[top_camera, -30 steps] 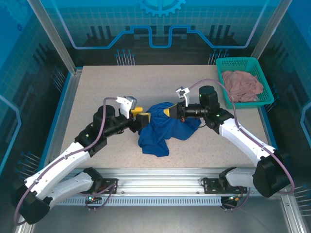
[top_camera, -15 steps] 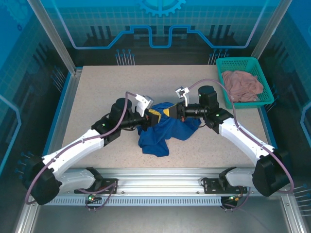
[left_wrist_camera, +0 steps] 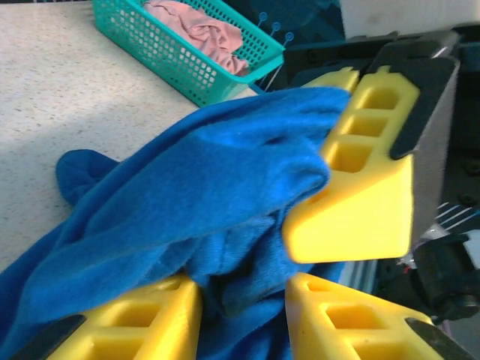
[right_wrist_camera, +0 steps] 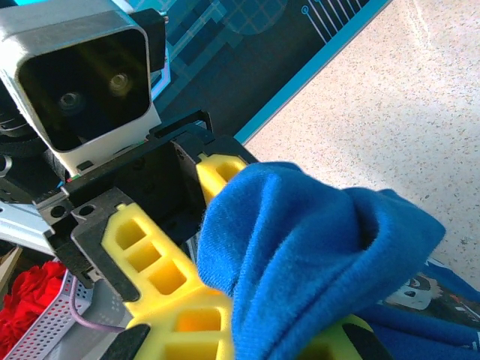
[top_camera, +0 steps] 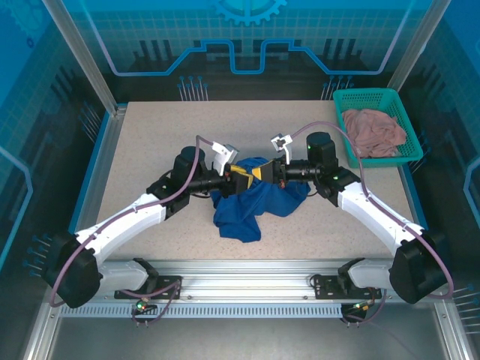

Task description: Fold the inside-out t-shirt

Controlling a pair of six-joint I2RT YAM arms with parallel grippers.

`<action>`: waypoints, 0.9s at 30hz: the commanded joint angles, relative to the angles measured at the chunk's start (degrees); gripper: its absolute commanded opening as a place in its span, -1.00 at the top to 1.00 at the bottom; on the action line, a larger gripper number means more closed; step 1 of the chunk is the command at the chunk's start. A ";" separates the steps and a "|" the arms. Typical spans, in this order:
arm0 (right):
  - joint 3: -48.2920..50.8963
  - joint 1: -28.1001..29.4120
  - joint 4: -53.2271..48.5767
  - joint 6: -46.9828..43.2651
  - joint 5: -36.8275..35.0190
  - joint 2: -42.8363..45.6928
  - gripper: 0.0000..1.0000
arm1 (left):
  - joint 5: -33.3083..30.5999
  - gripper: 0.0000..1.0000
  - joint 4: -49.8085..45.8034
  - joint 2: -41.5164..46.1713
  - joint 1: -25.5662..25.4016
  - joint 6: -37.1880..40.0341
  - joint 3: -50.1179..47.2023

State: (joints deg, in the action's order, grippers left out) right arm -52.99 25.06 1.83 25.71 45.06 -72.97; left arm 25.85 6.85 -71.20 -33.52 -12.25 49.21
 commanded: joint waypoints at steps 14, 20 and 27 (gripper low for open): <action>-4.26 -0.48 -13.10 -8.32 -11.27 3.98 0.40 | 5.72 1.00 3.69 4.38 0.65 -1.92 -0.34; -4.05 0.69 -16.31 -10.90 -15.11 4.58 0.20 | 5.04 1.00 2.28 6.05 0.72 -3.27 0.13; -8.66 2.13 -29.31 -12.54 -37.78 2.61 0.55 | 5.94 1.00 -5.68 6.61 0.67 -7.42 2.92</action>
State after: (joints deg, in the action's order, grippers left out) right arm -58.30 26.30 -19.86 15.09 19.66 -69.73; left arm 29.71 5.13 -65.93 -33.15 -16.86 49.47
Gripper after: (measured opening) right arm 0.230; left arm 0.053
